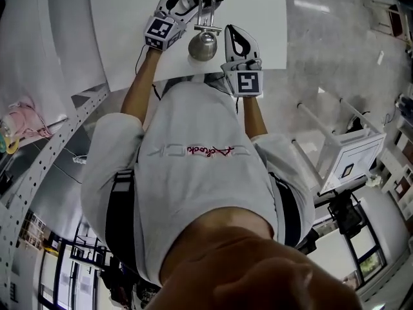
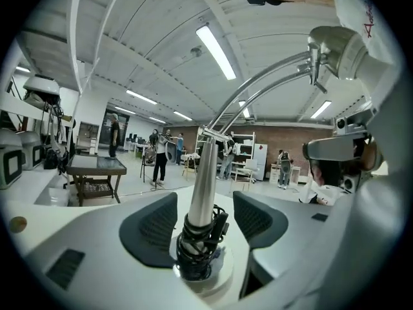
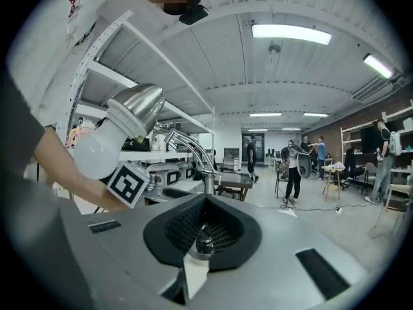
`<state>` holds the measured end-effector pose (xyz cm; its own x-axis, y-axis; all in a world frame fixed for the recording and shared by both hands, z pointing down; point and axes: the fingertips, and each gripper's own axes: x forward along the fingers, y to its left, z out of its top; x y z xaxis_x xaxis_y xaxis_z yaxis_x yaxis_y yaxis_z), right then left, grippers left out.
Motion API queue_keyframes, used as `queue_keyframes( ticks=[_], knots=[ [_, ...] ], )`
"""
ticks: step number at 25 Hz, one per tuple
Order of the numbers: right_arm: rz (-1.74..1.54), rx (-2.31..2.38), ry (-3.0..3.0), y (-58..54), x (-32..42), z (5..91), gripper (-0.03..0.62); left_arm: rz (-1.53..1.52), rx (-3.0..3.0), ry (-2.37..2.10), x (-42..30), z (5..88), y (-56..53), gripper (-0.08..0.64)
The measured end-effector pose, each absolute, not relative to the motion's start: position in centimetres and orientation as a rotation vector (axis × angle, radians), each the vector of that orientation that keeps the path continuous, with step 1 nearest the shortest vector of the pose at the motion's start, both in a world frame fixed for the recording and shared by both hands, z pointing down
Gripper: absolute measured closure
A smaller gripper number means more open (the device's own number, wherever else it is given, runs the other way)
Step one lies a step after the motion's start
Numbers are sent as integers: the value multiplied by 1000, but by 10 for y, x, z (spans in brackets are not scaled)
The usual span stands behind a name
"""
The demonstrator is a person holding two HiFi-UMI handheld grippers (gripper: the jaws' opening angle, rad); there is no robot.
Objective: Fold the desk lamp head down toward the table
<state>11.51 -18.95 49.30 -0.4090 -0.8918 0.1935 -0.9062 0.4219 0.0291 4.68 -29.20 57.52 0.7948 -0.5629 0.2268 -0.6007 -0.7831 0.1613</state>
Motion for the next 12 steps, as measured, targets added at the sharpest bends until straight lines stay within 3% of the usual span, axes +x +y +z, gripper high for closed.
queue_keyframes(
  ticks=[12],
  knots=[
    [54,1503,-2520,-185,102,478,568,181,2830,-854,94,551,-336,292]
  ],
)
